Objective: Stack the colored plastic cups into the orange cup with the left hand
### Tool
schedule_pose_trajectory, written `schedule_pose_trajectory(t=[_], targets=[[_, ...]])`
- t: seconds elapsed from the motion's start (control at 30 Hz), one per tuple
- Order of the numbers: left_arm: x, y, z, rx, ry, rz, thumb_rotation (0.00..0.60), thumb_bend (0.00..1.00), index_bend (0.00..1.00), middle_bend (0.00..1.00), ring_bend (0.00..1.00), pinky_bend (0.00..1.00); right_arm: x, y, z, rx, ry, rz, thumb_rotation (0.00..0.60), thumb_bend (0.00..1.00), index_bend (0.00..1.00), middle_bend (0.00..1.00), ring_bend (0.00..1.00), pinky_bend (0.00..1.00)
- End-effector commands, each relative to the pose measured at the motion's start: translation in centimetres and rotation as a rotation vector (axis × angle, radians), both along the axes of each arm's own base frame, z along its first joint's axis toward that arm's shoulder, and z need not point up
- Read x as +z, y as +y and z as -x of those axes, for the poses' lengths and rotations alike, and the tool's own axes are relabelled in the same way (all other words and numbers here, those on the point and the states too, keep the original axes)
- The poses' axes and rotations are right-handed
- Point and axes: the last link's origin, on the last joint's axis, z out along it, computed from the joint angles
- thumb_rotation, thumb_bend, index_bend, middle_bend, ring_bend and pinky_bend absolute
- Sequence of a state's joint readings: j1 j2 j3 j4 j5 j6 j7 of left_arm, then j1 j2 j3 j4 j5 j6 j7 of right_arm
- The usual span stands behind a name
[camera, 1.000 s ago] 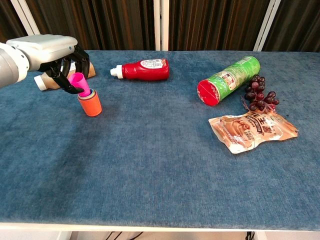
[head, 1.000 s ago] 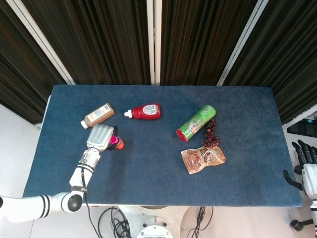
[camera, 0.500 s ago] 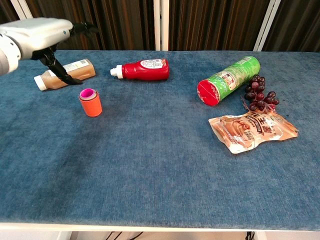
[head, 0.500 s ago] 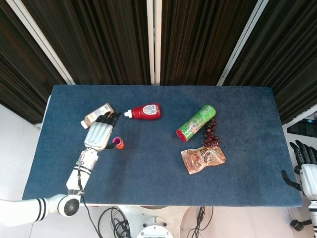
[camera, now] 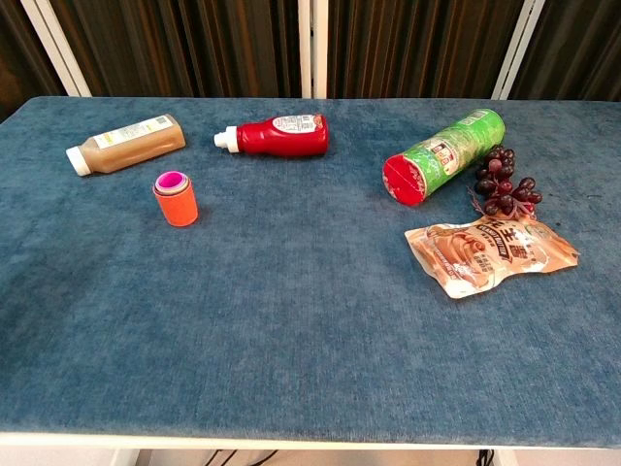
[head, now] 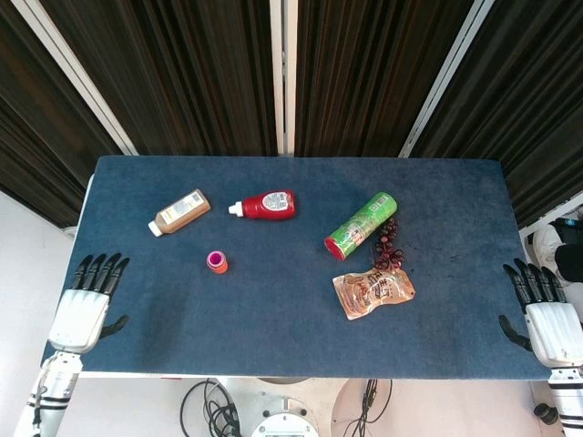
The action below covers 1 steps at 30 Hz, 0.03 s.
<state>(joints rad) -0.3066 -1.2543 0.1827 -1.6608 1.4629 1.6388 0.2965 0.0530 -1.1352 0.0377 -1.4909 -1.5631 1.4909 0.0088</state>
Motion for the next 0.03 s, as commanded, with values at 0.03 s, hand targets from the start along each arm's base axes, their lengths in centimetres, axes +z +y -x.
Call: schedule_pose_trajectory(t=[0.03], targets=[[0.61, -1.03, 1.29, 0.003, -0.015, -0.016, 0.600, 0.13, 0.02, 0.02, 0.00, 0.03, -0.30, 0.03, -0.31, 0.004, 0.004, -0.004, 0.600, 0.26, 0.00, 0.00, 0.00, 0.00]])
